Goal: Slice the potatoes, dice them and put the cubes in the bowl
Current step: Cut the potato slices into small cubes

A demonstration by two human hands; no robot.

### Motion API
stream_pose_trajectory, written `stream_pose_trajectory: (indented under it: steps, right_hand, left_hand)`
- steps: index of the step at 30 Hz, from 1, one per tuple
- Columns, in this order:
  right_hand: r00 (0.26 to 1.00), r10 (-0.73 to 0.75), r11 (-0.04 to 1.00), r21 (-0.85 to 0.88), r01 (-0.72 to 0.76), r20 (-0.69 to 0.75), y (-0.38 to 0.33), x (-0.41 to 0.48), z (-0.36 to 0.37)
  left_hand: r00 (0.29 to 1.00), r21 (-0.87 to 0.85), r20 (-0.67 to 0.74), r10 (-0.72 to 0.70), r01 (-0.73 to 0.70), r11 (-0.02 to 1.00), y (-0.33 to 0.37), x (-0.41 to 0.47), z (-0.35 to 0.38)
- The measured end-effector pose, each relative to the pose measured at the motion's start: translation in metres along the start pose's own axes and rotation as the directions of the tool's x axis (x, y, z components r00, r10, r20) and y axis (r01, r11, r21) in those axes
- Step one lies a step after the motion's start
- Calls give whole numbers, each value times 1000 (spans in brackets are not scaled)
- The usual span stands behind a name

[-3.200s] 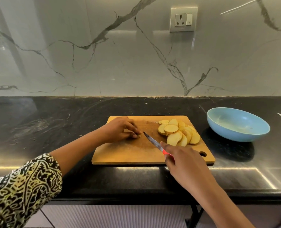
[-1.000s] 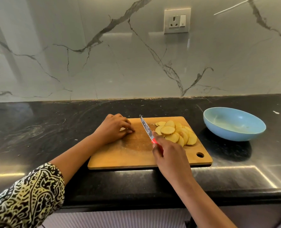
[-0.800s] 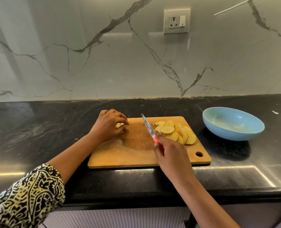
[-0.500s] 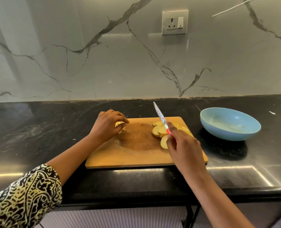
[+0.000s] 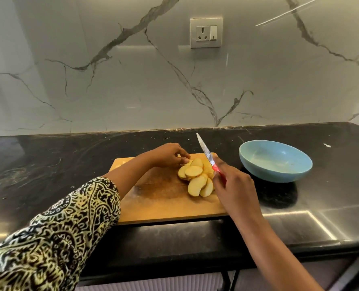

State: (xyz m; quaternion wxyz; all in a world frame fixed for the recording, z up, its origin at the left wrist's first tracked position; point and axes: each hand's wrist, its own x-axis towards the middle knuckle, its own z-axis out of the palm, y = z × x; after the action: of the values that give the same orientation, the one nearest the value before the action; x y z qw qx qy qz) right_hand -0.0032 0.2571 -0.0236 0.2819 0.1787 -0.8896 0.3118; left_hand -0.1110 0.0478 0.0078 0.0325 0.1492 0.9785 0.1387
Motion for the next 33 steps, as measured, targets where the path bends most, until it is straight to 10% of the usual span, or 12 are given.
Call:
stream_pose_trajectory:
  steps: [9,19,24,28,33]
  right_hand:
    - [1000,28,999,26,-28,0,1,1,1]
    - [1000,-18,1000,-3,18,9,-12,-2,4]
    - [994,-98,995,-29,96,-44,-32,-16,10]
    - [995,-96,992,-85,97,18,-53,-26,8]
    - [959,-126,990,-27,137,252,-77,-30,1]
  left_hand:
    - [1000,-301,14,-9,13,954,-7,-2,2]
    - [934,-575,-291,-209,4,818,-21,-46,-8]
    - [984,-673,-37,-175,105,732,-47,-94,-27]
    - [994,-600,69,-88,111,792,-54,-114,-20]
    - [955,-358,-293,-49,-62,932,-58,-130,-8]
